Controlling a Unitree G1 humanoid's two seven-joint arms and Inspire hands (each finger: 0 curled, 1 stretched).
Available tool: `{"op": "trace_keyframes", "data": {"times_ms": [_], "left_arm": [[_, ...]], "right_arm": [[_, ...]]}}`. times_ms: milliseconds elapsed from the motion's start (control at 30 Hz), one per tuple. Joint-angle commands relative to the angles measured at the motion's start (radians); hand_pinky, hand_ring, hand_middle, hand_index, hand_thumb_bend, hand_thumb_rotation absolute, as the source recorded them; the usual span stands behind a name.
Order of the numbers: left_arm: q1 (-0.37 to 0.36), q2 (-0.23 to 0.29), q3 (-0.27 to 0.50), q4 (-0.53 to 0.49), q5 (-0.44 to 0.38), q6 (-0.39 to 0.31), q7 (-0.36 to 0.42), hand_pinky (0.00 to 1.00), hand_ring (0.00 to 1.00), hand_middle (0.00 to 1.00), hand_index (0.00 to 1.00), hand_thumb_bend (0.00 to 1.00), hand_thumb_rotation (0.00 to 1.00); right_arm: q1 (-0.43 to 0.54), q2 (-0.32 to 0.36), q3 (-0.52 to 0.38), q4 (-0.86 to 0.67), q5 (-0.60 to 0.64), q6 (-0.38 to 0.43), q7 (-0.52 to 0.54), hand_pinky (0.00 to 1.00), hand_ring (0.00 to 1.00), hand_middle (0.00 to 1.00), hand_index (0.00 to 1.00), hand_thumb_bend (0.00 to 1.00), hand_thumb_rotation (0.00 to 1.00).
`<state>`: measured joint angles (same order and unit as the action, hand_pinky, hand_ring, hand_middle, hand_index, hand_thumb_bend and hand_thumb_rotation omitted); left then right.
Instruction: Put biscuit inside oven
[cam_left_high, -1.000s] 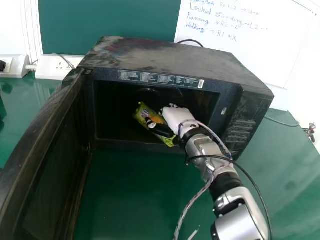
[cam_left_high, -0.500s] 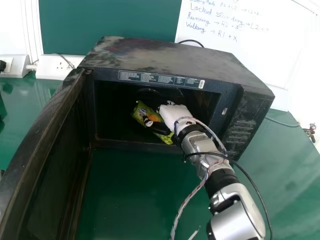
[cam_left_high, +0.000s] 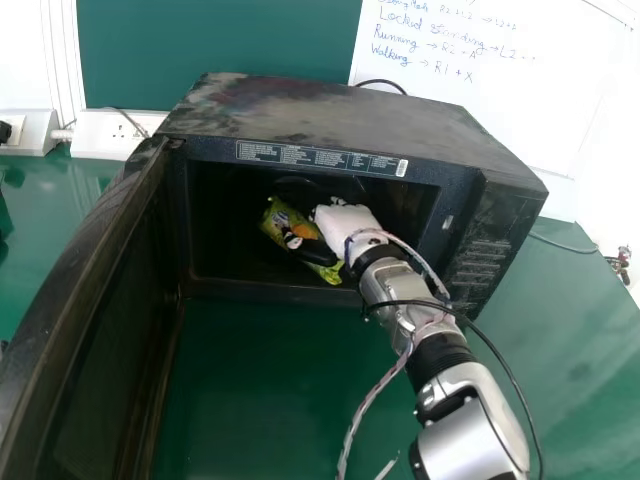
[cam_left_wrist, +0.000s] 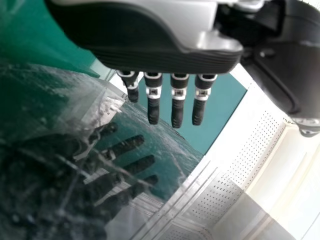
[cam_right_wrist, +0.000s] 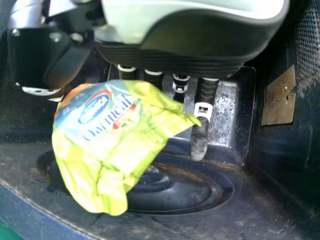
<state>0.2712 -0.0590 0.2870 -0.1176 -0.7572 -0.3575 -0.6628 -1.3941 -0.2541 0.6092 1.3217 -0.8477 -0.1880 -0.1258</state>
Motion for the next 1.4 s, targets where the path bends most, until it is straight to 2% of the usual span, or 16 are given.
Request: {"op": "trace_keyframes", "data": {"times_ms": [0,200,300,800,867,900,1000,1200,1367], "left_arm": [[0.021,-0.018,-0.007,-0.015,0.002,-0.010,0.002,0.89,0.89,0.90,0.91,0.96,0.68],[0.025,-0.014,-0.002,-0.019,-0.001,-0.011,0.000,0.88,0.90,0.90,0.91,0.96,0.68],[0.032,-0.012,-0.002,-0.028,-0.003,-0.004,0.006,0.89,0.90,0.90,0.91,0.96,0.68],[0.049,-0.008,-0.002,-0.042,-0.013,-0.001,0.001,0.89,0.91,0.90,0.91,0.95,0.68],[0.049,-0.010,-0.003,-0.043,-0.012,-0.001,0.003,0.89,0.91,0.90,0.91,0.95,0.67],[0.048,-0.010,-0.004,-0.042,-0.010,-0.002,0.004,0.89,0.91,0.90,0.91,0.96,0.67],[0.046,-0.010,-0.005,-0.041,-0.010,-0.002,0.002,0.89,0.90,0.90,0.91,0.96,0.68],[0.045,-0.012,-0.006,-0.037,-0.012,-0.001,-0.002,0.89,0.90,0.90,0.91,0.96,0.67],[0.046,-0.011,-0.005,-0.033,-0.014,-0.006,-0.011,0.90,0.91,0.91,0.92,0.96,0.68]], "right_arm": [[-0.030,0.012,-0.011,0.009,0.015,0.013,-0.018,0.26,0.32,0.49,0.46,0.53,0.00],[-0.031,0.019,-0.011,0.016,0.023,0.028,-0.025,0.31,0.40,0.48,0.48,0.53,0.00],[-0.028,0.020,-0.012,0.017,0.026,0.025,-0.030,0.31,0.39,0.49,0.47,0.53,0.00],[-0.019,0.037,-0.019,0.023,0.041,0.036,-0.024,0.34,0.44,0.48,0.50,0.53,0.00],[-0.018,0.038,-0.028,0.023,0.051,0.036,-0.022,0.34,0.43,0.46,0.52,0.53,0.00],[-0.018,0.038,-0.031,0.023,0.055,0.036,-0.021,0.33,0.41,0.47,0.50,0.53,0.00],[-0.020,0.035,-0.035,0.022,0.063,0.034,-0.017,0.32,0.39,0.48,0.64,0.57,0.00],[-0.015,0.027,-0.041,0.020,0.072,0.021,-0.022,0.26,0.32,0.47,0.71,0.57,0.00],[-0.014,0.024,-0.037,0.018,0.072,0.019,-0.022,0.26,0.30,0.47,0.75,0.58,0.00]]}}
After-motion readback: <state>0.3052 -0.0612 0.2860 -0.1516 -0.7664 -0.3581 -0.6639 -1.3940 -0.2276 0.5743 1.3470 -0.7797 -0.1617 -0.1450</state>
